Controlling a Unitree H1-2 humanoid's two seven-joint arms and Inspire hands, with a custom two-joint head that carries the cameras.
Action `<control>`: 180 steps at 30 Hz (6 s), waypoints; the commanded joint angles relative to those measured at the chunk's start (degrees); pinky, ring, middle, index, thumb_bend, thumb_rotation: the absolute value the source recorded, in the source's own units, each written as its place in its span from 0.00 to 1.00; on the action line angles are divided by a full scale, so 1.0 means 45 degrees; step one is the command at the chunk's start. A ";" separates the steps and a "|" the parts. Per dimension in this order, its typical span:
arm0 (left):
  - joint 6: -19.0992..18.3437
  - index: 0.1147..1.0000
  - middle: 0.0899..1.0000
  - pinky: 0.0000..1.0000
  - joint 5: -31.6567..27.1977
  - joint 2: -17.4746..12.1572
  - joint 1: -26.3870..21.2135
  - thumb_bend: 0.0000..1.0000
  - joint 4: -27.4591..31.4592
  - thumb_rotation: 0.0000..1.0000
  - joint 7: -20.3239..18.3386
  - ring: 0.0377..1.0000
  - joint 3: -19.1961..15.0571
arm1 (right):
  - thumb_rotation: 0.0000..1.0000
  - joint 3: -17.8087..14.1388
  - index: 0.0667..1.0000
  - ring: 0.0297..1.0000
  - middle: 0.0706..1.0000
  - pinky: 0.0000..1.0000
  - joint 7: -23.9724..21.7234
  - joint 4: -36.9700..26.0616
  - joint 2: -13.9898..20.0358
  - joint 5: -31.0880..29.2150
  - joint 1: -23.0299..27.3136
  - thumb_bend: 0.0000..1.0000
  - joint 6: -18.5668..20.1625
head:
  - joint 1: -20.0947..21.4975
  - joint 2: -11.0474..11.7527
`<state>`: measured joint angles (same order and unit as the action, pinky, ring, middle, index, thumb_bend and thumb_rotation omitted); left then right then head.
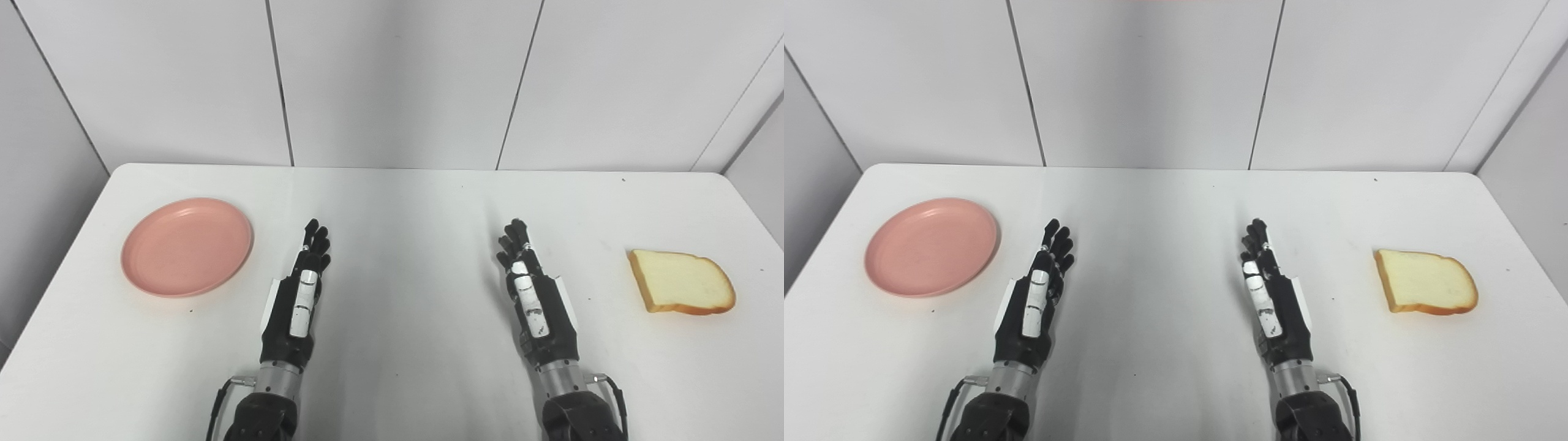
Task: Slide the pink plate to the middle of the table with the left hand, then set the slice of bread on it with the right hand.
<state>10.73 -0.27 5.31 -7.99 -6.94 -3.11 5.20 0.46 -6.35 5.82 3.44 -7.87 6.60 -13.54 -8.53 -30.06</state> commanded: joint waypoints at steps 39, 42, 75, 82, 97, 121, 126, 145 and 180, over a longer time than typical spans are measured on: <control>-0.0296 0.89 0.91 0.99 0.0220 -0.2490 -0.2528 0.85 0.1422 1.00 0.0792 0.91 -0.2414 | 0.96 -0.1010 1.00 1.00 1.00 1.00 -0.1733 0.3161 0.0827 -0.1891 0.0136 0.63 -0.1358 | -0.5054 0.3026; 0.0087 0.85 0.87 0.97 0.0081 -0.2627 -0.2665 0.90 0.0937 1.00 0.1241 0.89 -0.2981 | 0.94 -0.1062 1.00 1.00 1.00 1.00 -0.1852 0.3188 0.0789 -0.2100 0.0152 0.63 -0.1349 | -0.5070 0.3032; 0.1629 0.72 0.74 0.82 -0.0789 -0.4295 -0.3677 0.86 -0.3671 1.00 0.3849 0.76 -0.6189 | 1.00 -0.1156 1.00 1.00 1.00 1.00 -0.2785 0.3762 0.0858 -0.2341 0.0232 0.57 -0.2368 | -0.5571 0.3015; 0.1539 0.75 0.77 0.90 -0.1424 -0.4519 -0.3699 0.88 -0.4354 1.00 0.3276 0.82 -0.5955 | 1.00 -0.1148 1.00 1.00 1.00 1.00 -0.2776 0.3756 0.0831 -0.2338 0.0222 0.57 -0.2377 | -0.5536 0.2986; 0.1653 0.81 0.83 0.91 -0.2478 -0.4391 -0.4114 0.89 -0.5876 1.00 0.2061 0.87 -0.5200 | 1.00 -0.1139 1.00 1.00 1.00 1.00 -0.2588 0.3498 0.0780 -0.2139 0.0145 0.53 -0.2253 | -0.5515 0.2916; 0.1424 0.83 0.90 0.86 -0.3627 -0.3736 -0.4416 0.91 -0.6419 1.00 0.0703 0.90 -0.4757 | 1.00 -0.1310 1.00 1.00 1.00 1.00 -0.2465 0.3806 0.0728 -0.1957 0.0276 0.57 -0.2659 | -0.5431 0.2915; 0.1479 0.81 0.89 0.77 -0.4016 -0.3565 -0.4491 0.93 -0.6573 0.98 0.0339 0.87 -0.4801 | 1.00 -0.1292 1.00 1.00 1.00 1.00 -0.2506 0.3785 0.0728 -0.2006 0.0268 0.57 -0.2601 | -0.5423 0.2916; 0.0511 0.82 0.90 0.73 -0.3690 -0.3033 -0.4369 0.94 -0.6195 0.97 0.0104 0.87 -0.4046 | 1.00 -0.1222 1.00 1.00 1.00 1.00 -0.2491 0.3562 0.0767 -0.1946 0.0190 0.58 -0.2391 | -0.5403 0.2849; -0.0878 0.89 0.93 0.83 -0.2512 -0.1801 -0.3079 0.91 -0.3882 0.99 -0.0772 0.90 -0.1771 | 0.99 -0.1003 1.00 1.00 1.00 1.00 -0.2046 0.2424 0.0522 -0.1323 -0.0153 0.65 -0.1968 | -0.2809 0.1448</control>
<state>9.32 -11.46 -3.32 -22.90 -25.69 -5.73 -3.43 -4.71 -15.87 14.58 7.08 -14.07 11.05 -22.90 -21.11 -23.46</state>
